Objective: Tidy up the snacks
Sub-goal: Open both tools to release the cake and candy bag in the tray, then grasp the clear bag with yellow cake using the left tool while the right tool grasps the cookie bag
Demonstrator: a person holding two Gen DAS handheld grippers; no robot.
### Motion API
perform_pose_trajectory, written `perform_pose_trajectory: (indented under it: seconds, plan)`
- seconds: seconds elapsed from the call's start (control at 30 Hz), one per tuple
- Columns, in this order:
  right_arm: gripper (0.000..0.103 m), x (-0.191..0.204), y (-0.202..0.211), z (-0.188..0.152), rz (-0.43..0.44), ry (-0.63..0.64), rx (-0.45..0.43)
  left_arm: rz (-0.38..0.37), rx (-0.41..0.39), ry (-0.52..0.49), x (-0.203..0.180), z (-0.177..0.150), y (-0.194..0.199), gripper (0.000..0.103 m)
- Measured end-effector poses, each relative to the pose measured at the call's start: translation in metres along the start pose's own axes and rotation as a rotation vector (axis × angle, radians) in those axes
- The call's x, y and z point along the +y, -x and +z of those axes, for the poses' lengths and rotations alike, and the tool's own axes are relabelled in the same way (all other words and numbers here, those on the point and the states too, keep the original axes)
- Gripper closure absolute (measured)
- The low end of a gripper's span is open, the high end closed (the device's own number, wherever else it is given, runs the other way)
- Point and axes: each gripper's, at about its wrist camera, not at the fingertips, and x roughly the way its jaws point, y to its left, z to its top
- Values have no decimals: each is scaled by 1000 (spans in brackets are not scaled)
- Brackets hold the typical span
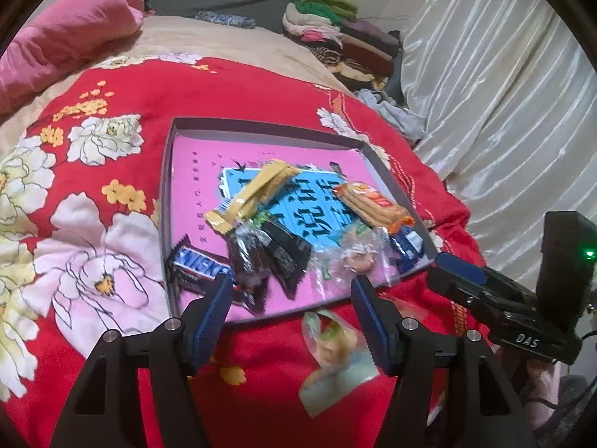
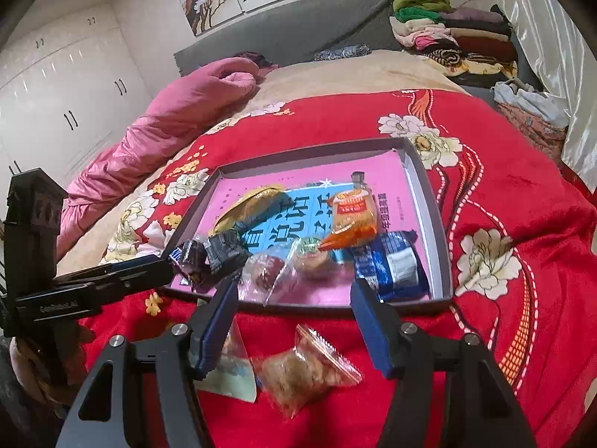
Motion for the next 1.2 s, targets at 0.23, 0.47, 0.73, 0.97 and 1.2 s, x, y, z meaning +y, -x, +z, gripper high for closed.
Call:
perform_pose_trajectory:
  seconds: [0.23,0.47,0.73,0.97,1.2]
  plan:
    - [40,-4,2,-17,7,-35,46,-30,48,-7,-9,-15,-2,35]
    - [40,-7,8,-40,5,-65,101,-52,113,-3,-19,-34,-13,35]
    - [40,-18,-3,-60,42,-160,157,-34,151,11,-22,-45,-28,35]
    - [40,-25,-22,-60,78,-206,171,-46,170,58,-13,-46,-41,35]
    - [39,-25,-35,-55,119,-199,158,-57,172,68,-11,-45,-46,35]
